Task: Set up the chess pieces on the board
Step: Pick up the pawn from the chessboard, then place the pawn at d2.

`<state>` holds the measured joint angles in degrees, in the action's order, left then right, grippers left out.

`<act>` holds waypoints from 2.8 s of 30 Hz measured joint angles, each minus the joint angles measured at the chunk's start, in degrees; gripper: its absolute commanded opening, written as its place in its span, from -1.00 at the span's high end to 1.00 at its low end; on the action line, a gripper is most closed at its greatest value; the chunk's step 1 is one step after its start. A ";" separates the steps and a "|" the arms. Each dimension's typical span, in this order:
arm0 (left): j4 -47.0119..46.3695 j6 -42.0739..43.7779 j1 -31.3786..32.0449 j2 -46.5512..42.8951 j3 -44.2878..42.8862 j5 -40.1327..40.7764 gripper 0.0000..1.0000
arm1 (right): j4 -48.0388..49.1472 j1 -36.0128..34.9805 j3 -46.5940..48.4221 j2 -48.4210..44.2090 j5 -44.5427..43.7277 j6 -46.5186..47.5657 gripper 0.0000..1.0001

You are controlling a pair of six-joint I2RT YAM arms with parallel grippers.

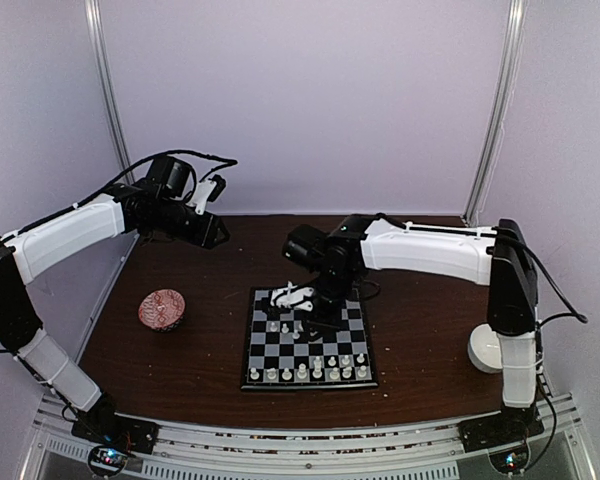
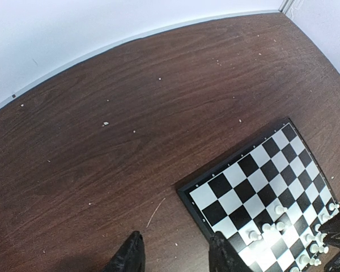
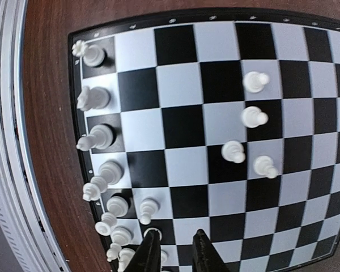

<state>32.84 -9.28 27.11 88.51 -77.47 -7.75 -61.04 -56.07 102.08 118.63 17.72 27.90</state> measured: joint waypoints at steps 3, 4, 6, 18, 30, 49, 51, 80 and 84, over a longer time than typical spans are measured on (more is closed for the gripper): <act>0.00 0.00 0.00 0.00 0.00 0.00 0.21 | 0.20 2.01 2.62 0.15 -0.24 -0.63 0.57; 0.00 0.00 0.00 0.00 0.00 -0.02 0.21 | 0.17 2.69 3.69 0.50 -0.44 -0.94 0.56; 0.00 0.00 0.00 0.00 0.00 -0.02 0.21 | 0.26 3.52 5.70 1.62 -0.79 -1.31 0.55; 0.00 0.07 0.00 0.00 0.00 0.00 0.21 | 0.79 5.16 12.17 12.04 -1.84 -2.84 0.46; 0.04 0.31 0.00 0.00 0.00 0.00 0.21 | 0.81 5.16 13.97 13.18 -1.07 -3.93 0.49; 0.07 0.37 0.00 0.00 0.00 0.00 0.21 | 0.35 5.42 14.78 15.80 -1.11 -4.28 0.78; 0.07 0.37 0.00 0.00 0.00 0.00 0.21 | 0.33 5.62 14.78 15.74 -1.29 -4.28 0.78; 0.15 0.37 0.00 0.00 0.00 0.00 0.21 | 1.51 1.33 3.43 4.35 3.48 -2.51 0.78; 0.15 0.39 0.00 0.00 0.00 0.00 0.21 | 1.49 -0.20 3.28 4.37 3.58 -2.12 0.78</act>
<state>32.99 -8.88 27.11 88.51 -77.47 -7.75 -59.55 -56.27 105.36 123.00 21.30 25.78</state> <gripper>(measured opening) 0.394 0.110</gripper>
